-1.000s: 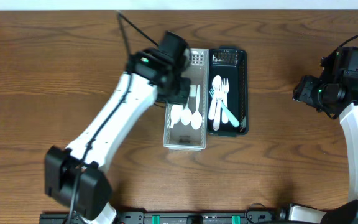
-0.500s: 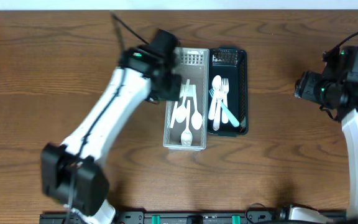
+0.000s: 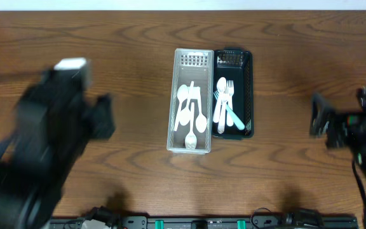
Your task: Pack container
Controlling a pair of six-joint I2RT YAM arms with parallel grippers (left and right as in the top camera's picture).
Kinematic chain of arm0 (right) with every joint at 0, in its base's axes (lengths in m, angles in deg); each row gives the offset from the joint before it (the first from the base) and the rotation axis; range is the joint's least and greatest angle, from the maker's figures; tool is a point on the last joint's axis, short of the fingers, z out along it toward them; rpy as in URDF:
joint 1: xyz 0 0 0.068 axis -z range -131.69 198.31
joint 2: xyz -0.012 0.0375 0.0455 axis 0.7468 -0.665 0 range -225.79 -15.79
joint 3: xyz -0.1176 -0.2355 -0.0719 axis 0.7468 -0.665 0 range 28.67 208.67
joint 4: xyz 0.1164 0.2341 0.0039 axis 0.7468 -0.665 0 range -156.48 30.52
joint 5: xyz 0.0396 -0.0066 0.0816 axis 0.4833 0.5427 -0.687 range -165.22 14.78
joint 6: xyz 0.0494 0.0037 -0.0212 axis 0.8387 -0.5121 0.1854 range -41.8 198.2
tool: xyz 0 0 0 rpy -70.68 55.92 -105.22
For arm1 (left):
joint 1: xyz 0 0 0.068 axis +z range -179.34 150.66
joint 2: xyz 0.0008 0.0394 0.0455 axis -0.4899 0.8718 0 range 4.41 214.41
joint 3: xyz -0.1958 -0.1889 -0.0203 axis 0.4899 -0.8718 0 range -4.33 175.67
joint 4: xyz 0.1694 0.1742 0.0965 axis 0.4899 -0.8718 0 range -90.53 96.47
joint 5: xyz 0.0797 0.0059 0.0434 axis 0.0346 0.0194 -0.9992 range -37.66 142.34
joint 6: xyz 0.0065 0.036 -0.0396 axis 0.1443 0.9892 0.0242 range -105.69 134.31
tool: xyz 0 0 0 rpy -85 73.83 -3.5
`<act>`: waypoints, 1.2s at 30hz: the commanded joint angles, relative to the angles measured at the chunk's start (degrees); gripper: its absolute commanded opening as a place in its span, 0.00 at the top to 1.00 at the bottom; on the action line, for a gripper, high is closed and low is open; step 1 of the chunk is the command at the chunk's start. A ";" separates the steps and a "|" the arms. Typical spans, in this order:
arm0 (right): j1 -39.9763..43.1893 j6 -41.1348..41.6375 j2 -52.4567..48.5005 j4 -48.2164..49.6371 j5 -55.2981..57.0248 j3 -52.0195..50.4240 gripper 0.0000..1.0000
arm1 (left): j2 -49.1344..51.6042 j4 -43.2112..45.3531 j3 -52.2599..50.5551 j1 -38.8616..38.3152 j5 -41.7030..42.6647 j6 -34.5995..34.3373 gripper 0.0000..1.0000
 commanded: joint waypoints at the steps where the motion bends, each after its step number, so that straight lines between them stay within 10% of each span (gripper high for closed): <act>1: -0.48 -2.69 5.66 -0.22 -1.95 0.68 0.01 | -7.15 -3.10 0.68 0.15 -9.27 0.85 0.28; 4: -0.48 -2.69 10.27 -0.33 -1.92 0.68 0.01 | -12.90 -7.26 0.68 0.15 -13.25 0.83 0.02; 36: -0.48 -2.69 14.71 -5.64 -1.95 0.66 0.01 | -21.33 -17.05 0.68 0.15 -14.32 0.85 0.02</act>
